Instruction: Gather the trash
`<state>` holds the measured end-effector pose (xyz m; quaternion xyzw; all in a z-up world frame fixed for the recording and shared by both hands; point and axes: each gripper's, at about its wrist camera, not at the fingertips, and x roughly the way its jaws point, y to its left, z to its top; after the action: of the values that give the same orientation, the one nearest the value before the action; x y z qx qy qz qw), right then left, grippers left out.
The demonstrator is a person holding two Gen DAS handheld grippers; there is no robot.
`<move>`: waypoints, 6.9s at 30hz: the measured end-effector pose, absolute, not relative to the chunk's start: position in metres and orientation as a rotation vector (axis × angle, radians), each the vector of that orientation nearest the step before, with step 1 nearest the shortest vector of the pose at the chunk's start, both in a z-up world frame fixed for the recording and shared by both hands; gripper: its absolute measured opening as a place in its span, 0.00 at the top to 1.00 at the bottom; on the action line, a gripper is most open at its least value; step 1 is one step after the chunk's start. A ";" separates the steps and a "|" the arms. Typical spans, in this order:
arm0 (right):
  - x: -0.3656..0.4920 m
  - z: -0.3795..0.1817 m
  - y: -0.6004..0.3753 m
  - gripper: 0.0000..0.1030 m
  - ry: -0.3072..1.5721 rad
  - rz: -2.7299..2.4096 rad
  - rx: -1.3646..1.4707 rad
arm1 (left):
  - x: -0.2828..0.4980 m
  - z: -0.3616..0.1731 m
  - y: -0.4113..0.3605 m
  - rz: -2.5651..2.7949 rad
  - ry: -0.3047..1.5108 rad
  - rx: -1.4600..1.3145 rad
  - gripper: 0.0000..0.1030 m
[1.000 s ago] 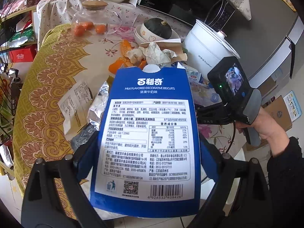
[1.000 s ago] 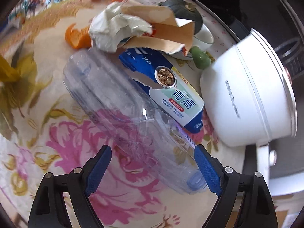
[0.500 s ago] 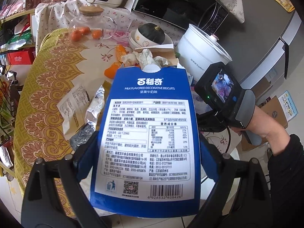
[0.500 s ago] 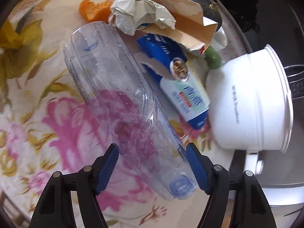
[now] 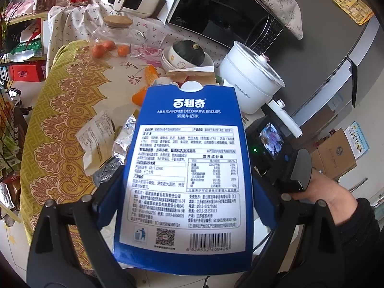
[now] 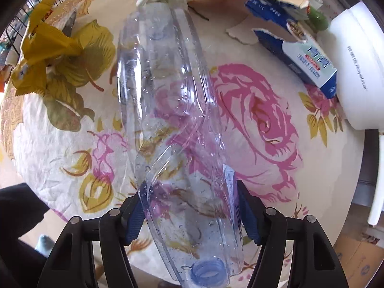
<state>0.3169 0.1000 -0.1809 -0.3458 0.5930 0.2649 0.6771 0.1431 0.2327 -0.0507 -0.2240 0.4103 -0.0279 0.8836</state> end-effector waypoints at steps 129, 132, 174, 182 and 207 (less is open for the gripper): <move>0.127 -0.176 -0.324 0.36 1.314 0.146 -0.279 | 0.031 -0.446 -0.097 0.059 1.533 0.040 0.00; 0.127 -0.176 -0.325 0.36 1.314 0.148 -0.273 | 0.031 -0.446 -0.109 0.035 1.535 0.044 0.00; 0.145 -0.169 -0.318 0.35 1.353 0.104 -0.260 | 0.066 -0.168 -0.042 -0.314 1.065 -0.290 0.11; 0.158 -0.174 -0.328 0.35 1.376 0.080 -0.210 | 0.129 -0.143 -0.094 -0.491 1.148 -0.154 0.11; 0.164 -0.170 -0.352 0.35 1.405 0.001 -0.188 | 0.181 -0.149 -0.169 -0.575 1.234 -0.007 0.01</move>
<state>0.1635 -0.3523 -0.1698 -0.0864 0.6452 0.0004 0.7591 0.1810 -0.1686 -0.1487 -0.0035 0.5703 -0.2656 0.7773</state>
